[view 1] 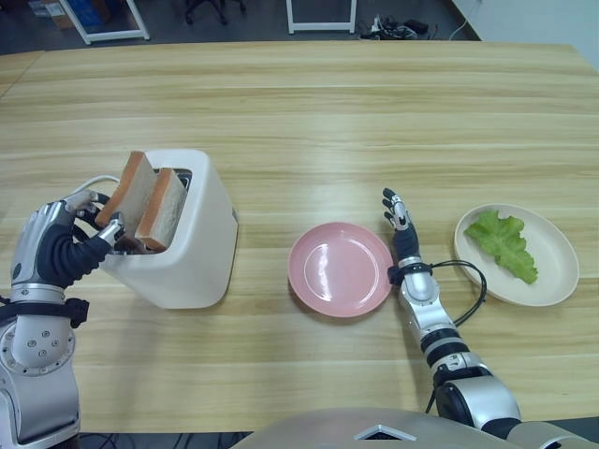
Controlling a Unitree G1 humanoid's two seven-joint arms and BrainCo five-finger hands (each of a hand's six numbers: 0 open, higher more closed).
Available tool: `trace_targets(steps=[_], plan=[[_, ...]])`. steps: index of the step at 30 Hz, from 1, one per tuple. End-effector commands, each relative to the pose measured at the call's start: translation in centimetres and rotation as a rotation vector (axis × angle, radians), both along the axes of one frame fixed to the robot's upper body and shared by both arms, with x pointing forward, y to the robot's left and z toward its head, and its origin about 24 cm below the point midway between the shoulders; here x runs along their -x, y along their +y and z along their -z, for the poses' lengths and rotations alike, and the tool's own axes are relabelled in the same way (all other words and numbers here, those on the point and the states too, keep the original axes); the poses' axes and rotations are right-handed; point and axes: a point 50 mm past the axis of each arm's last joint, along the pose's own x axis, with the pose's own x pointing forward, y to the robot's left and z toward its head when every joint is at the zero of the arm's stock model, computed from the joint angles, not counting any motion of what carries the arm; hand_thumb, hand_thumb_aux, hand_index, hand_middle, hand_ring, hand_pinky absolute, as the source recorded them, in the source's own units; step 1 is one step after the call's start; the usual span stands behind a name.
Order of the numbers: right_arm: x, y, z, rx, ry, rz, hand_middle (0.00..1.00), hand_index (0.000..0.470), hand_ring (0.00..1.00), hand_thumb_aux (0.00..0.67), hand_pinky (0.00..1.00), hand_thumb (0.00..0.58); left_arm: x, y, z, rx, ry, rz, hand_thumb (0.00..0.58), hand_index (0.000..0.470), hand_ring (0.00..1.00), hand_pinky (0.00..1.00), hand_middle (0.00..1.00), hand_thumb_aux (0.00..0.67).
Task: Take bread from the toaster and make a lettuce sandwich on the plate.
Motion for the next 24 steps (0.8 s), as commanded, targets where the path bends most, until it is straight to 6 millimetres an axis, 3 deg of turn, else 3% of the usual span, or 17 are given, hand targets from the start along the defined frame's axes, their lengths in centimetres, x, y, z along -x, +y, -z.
trace_targets(steps=[1, 8, 11, 15, 18, 24], plan=[[0.2, 0.2, 0.5, 0.005, 0.030, -0.001, 0.00, 0.000, 0.00, 0.000, 0.00, 0.000, 0.1, -0.1, -2.1, 0.078, -0.179, 0.007, 0.580, 0.470, 1.00, 1.00, 1.00, 0.670], [0.3, 0.4, 0.7, 0.008, 0.035, -0.003, 0.00, 0.000, 0.00, 0.000, 0.00, 0.000, 1.0, -0.7, -5.4, 0.175, -0.521, 0.065, 0.580, 0.470, 1.00, 1.00, 1.00, 0.670], [0.2, 0.3, 0.7, 0.011, 0.036, -0.001, 0.00, 0.000, 0.00, 0.000, 0.00, 0.000, 1.1, -2.3, -5.8, 0.231, -0.606, 0.195, 0.580, 0.470, 1.00, 1.00, 1.00, 0.670], [0.0, 0.4, 0.6, 0.014, 0.035, -0.001, 0.00, 0.000, 0.00, 0.000, 0.00, 0.000, 0.2, -4.9, -5.2, 0.440, -0.644, 0.408, 0.580, 0.470, 1.00, 1.00, 1.00, 0.670], [-0.2, 0.0, 0.2, 0.013, 0.015, 0.015, 0.00, 0.000, 0.00, 0.000, 0.00, 0.000, -1.5, -8.0, -3.5, 0.697, -0.544, 0.608, 0.580, 0.470, 1.00, 1.00, 1.00, 0.670], [-0.5, -2.8, -0.6, 0.013, -0.018, 0.096, 0.00, 0.000, 0.00, 0.000, 0.00, 0.000, -4.4, -13.9, 2.8, 1.009, -0.055, 0.798, 0.580, 0.470, 1.00, 1.00, 1.00, 0.670]])
